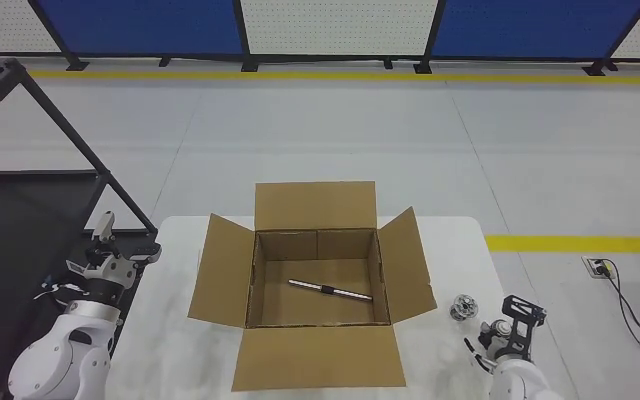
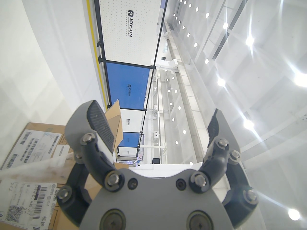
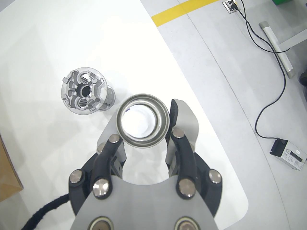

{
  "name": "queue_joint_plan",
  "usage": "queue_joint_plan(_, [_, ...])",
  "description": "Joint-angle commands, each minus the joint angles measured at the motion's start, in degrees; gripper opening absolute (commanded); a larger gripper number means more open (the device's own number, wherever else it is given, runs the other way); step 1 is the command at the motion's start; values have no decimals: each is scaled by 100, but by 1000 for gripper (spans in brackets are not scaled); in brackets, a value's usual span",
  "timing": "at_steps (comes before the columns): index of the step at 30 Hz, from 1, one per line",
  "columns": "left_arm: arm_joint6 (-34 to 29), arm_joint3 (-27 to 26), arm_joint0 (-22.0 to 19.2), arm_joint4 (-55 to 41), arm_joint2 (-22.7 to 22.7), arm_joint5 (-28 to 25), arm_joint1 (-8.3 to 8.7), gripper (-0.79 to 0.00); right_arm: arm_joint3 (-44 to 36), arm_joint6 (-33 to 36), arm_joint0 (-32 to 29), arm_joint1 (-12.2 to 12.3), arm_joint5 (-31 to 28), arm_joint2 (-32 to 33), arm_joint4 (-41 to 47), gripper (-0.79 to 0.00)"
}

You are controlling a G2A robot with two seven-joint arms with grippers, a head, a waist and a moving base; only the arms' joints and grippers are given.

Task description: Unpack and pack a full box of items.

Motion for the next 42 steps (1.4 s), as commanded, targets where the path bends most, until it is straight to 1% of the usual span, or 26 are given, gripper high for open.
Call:
queue_joint_plan(1, [-2, 0, 3, 8, 1, -8, 0, 0, -15, 4, -14, 5, -15, -3, -1, 0])
queue_joint_plan(5, [-3, 2, 10, 7, 2, -18, 1, 0, -158, 9, -91, 14, -27, 4, 24, 0])
queue_joint_plan(8, [1, 3, 18, -1, -5, -23, 1, 0, -458, -48, -229, 20, -41, 27, 59, 0])
queue_joint_plan(11, [-2, -3, 25, -13, -12, -30, 1, 0, -1058, -137, -460, 25, -72, 22, 23, 0])
queue_joint_plan(14, [-15, -2, 32, -27, -22, -43, 1, 0, -1851, -176, -705, 39, -250, -3, -85, 0])
queue_joint_plan(17, [-43, -5, 49, -64, -38, -63, 1, 0, -2586, -85, -790, 70, -682, -107, -276, 0])
queue_joint_plan(20, [-61, 2, 86, -133, -90, -94, 2, 0, -3098, 116, -667, 112, -1293, -247, -352, 0])
queue_joint_plan(23, [-56, 14, 124, -199, -153, -121, 2, 0, -3098, 158, -258, 160, -2009, -464, -394, 0])
queue_joint_plan(25, [-54, 13, 149, -213, -183, -137, 3, 0, -3098, 323, -10, 181, -2231, -591, -499, 0])
queue_joint_plan(27, [-58, 2, 173, -224, -196, -145, 3, 0, -3098, 510, 111, 193, -2295, -705, -732, 0])
queue_joint_plan(32, [-73, -55, 213, -164, -207, -164, 7, 0, -3098, 510, 111, 193, -2295, -705, -732, 0])
queue_joint_plan(38, [-56, -76, 132, -174, -203, -212, 8, 0, -3098, 510, 111, 193, -2295, -705, -732, 0])
queue_joint_plan(39, [-77, -77, 124, -174, -195, -196, 9, 0, -3079, 383, 75, 195, -2312, -715, -665, 0])
queue_joint_plan(42, [-178, -64, 92, -135, -182, -175, 18, 0, -3098, 26, 81, 220, -2731, -764, -343, 0])
